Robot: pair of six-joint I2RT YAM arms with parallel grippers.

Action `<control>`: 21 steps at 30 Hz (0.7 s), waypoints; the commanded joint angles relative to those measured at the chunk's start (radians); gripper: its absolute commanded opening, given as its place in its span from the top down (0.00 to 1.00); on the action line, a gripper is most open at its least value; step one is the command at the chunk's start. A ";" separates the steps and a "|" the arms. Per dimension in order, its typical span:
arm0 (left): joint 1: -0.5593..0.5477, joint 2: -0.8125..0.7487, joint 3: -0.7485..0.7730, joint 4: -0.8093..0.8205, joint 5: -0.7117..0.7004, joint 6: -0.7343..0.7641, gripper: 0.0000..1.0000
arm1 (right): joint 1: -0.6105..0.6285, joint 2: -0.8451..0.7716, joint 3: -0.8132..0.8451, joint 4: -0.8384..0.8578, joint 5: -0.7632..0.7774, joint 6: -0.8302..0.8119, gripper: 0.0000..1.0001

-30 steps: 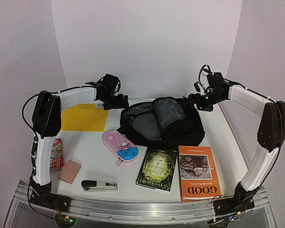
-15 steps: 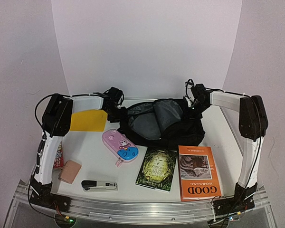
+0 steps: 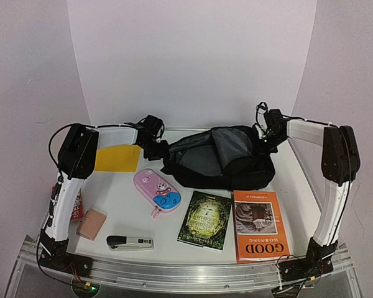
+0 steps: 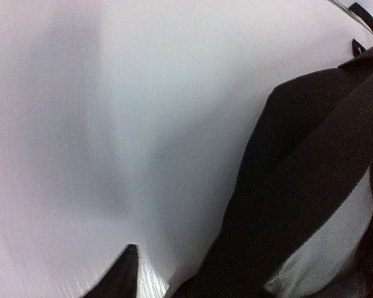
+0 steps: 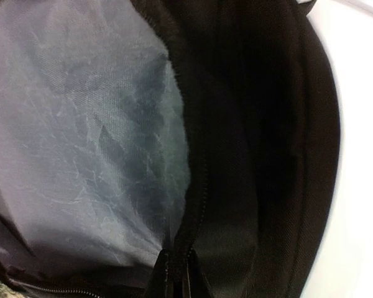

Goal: Pack the student bag
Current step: Adjust the student bag at the center of the board.

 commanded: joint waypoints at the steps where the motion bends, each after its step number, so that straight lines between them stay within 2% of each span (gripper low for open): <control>1: 0.032 -0.002 0.097 -0.079 -0.135 0.086 0.36 | -0.024 0.040 -0.051 -0.032 0.044 -0.014 0.93; 6: 0.035 0.015 0.177 -0.192 -0.382 0.156 0.14 | -0.024 0.017 -0.043 -0.032 0.017 0.008 0.70; 8: 0.038 0.049 0.231 -0.240 -0.469 0.177 0.12 | -0.025 -0.005 -0.040 -0.033 0.011 0.010 0.55; 11: 0.042 0.120 0.324 -0.284 -0.590 0.214 0.10 | -0.024 -0.048 -0.044 -0.034 0.002 0.047 0.26; 13: 0.044 0.156 0.362 -0.291 -0.637 0.239 0.09 | -0.024 -0.079 -0.054 -0.034 -0.013 0.058 0.16; 17: 0.053 0.171 0.363 -0.254 -0.608 0.249 0.09 | -0.025 -0.097 -0.063 -0.034 -0.022 0.060 0.14; 21: 0.055 0.003 0.079 0.037 -0.299 0.305 0.09 | -0.024 -0.082 -0.066 -0.034 -0.009 0.045 0.14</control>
